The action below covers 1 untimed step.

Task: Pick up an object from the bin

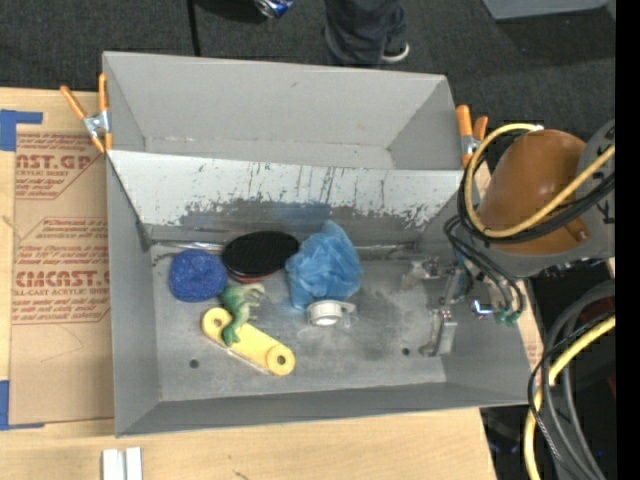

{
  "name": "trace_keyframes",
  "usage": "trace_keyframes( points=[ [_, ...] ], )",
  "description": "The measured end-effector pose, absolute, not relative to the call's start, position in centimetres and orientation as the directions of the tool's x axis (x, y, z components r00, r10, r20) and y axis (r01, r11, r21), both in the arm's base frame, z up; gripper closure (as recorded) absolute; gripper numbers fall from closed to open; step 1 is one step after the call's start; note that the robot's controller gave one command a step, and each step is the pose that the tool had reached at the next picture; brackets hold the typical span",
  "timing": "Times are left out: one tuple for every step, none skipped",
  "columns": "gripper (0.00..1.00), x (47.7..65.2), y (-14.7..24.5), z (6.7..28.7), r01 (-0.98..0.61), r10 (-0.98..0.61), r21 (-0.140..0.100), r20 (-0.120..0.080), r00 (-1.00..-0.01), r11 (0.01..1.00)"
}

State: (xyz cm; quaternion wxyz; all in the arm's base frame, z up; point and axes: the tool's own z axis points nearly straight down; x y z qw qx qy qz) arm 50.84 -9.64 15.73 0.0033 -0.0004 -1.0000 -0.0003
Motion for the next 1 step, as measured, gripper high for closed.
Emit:
trace_keyframes(
  points=[
    [0.00, 51.00, -9.61, 16.17, 0.000, 0.000, 0.000, 0.000, -1.000, 1.000]
  ],
)
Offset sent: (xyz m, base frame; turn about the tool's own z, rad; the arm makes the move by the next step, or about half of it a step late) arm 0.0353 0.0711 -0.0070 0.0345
